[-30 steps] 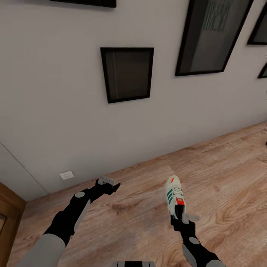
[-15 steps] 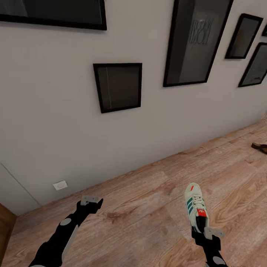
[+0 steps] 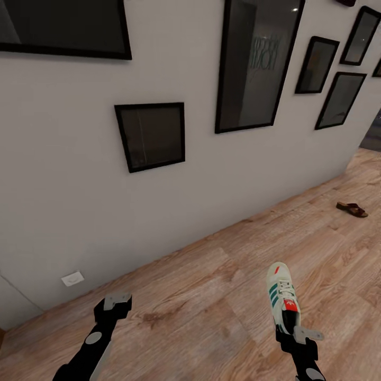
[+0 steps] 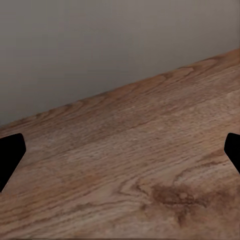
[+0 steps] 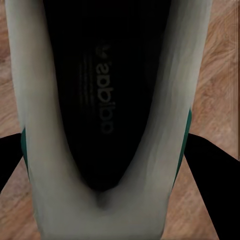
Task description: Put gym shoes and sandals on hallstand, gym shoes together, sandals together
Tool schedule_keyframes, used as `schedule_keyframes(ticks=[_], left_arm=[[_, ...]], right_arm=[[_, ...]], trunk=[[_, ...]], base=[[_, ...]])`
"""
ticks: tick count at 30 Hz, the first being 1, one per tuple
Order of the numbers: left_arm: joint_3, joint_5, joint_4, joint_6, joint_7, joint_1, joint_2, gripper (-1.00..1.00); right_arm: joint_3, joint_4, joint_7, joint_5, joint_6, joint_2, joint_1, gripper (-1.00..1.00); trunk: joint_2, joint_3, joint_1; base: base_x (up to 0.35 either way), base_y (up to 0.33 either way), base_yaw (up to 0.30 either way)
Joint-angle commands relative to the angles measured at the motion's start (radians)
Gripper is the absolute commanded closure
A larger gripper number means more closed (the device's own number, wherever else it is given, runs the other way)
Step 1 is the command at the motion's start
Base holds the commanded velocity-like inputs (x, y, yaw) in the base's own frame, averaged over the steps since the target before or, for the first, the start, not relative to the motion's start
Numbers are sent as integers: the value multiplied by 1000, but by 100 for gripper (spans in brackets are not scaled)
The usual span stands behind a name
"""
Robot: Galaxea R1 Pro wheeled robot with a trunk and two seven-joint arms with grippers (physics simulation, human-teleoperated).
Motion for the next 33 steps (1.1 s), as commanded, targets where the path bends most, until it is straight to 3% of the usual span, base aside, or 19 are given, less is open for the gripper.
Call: schedule_keyframes(ticks=[1,7,15,33], left_arm=[[-1,2,5,-4,11,0,-1,-100],[-1,3,11,-9,25,0,-1,-100],[-4,-2,13,-80,26,0,-5,-100],[-5,6,57,-88,24,0,1,-100]], right_arm=[[1,1,2,-11,-5,1,0,100],[0,22,1,-12,-5,1,0,100],[0,27,0,-12,-5,1,0,100],[-1,28,0,-12,-3,0,0,100]], trunk=[[7,3,-4],[21,9,-12],[21,9,-12],[21,10,-12]], base=[[0,0,-35],[0,0,-168],[0,0,-291],[0,0,-300]])
